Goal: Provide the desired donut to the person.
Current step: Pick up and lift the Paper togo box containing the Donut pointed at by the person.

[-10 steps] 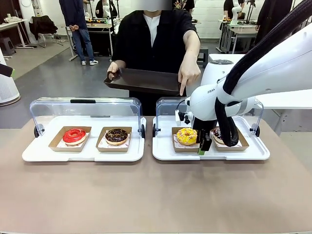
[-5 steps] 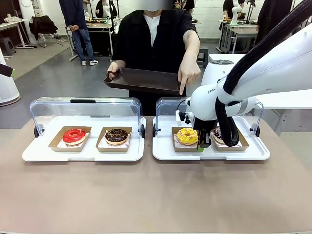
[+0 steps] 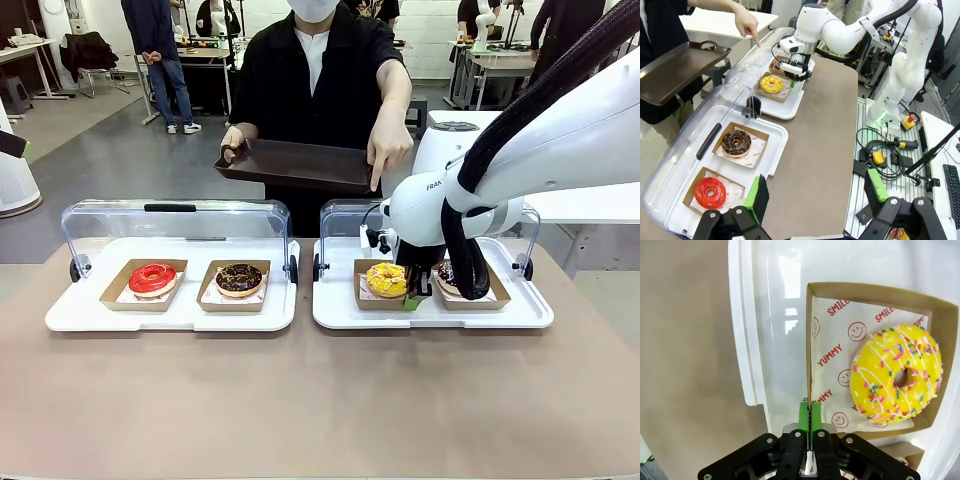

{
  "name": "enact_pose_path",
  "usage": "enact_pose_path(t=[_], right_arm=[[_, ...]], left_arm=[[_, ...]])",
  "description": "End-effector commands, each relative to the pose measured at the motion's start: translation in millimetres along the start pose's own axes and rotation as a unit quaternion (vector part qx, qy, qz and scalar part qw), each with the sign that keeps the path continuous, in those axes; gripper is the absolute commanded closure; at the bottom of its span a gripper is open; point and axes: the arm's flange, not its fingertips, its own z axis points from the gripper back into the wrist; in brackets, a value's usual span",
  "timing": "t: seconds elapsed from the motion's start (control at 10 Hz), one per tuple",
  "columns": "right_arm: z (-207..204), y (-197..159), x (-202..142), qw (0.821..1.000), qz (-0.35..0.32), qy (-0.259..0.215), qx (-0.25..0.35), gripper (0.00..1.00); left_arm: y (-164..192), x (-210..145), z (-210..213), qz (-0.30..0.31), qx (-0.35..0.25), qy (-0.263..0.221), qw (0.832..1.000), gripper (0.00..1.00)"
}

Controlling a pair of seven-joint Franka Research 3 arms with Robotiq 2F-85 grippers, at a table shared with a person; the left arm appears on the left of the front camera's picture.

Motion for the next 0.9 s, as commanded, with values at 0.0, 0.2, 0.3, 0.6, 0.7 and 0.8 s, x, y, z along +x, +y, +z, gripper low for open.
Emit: enact_pose_path(t=[0.0, 0.2, 0.3, 0.6, 0.7, 0.8], right_arm=[[8.0, 3.5, 4.2, 1.000, 0.003, 0.007, 0.028, 1.00], [43.9, 29.2, 16.0, 0.999, 0.017, 0.027, 0.042, 1.00], [69.2, 45.7, 20.7, 0.998, 0.021, 0.036, 0.038, 1.00], [134.5, 84.5, 24.6, 0.999, 0.022, 0.035, -0.010, 1.00], [158.6, 98.2, 25.4, 0.999, 0.021, 0.030, -0.018, 1.00], [179.9, 109.6, 28.0, 0.999, 0.016, 0.028, -0.018, 1.00]], left_arm=[[0.9, 1.9, 0.7, -0.009, -0.001, -0.011, 1.000, 0.00], [0.9, 1.9, 0.7, -0.009, -0.001, -0.011, 1.000, 0.00], [0.9, 1.9, 0.7, -0.009, -0.001, -0.011, 1.000, 0.00], [0.9, 1.9, 0.7, -0.009, -0.001, -0.011, 1.000, 0.00], [0.9, 1.9, 0.7, -0.009, -0.001, -0.011, 1.000, 0.00], [0.9, 1.9, 0.7, -0.009, -0.001, -0.011, 1.000, 0.00]])
